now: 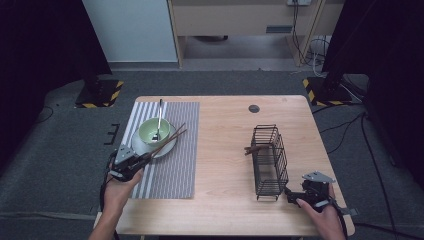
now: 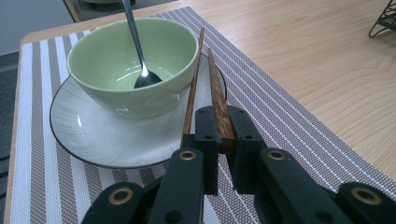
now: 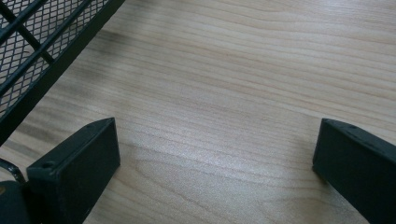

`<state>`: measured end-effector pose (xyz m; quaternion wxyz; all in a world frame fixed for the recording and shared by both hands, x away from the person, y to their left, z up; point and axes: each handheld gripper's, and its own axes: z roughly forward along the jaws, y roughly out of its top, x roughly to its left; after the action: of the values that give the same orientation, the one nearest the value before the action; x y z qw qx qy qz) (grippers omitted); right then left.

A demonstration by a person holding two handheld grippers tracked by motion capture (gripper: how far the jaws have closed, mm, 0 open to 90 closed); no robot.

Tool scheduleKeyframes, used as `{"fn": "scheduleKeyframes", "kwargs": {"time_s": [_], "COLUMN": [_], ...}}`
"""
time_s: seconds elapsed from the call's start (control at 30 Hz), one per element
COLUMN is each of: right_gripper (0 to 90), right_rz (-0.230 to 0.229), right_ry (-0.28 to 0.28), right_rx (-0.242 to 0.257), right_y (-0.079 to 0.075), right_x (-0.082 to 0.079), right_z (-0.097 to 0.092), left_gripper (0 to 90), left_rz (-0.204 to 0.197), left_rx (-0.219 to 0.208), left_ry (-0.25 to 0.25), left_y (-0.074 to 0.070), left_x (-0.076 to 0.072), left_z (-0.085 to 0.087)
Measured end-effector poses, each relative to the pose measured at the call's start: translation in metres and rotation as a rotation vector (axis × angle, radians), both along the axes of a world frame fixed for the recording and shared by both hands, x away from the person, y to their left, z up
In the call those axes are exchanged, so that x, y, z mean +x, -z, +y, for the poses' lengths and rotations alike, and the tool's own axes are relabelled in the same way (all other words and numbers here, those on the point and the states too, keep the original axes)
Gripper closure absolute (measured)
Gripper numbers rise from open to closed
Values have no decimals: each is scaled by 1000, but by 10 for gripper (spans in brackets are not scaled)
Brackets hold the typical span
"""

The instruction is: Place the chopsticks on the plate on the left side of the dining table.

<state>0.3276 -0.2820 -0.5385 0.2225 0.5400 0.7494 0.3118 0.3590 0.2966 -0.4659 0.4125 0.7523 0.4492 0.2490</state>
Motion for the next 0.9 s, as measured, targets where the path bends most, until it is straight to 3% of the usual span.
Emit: {"fn": "scheduleKeyframes", "kwargs": {"time_s": [0.3,0.9], "right_gripper": [7,7], "right_rz": [0,0], "right_ry": [0,0], "right_rx": [0,0], "right_y": [0,0], "right_x": [0,0], "right_z": [0,0], "left_gripper": [831,831], "left_rz": [7,27], "left_rx": [15,21], "left_ry": [-6,-20], "left_y": [15,28], "left_x": [-4,-7], "left_z": [-3,-1]}}
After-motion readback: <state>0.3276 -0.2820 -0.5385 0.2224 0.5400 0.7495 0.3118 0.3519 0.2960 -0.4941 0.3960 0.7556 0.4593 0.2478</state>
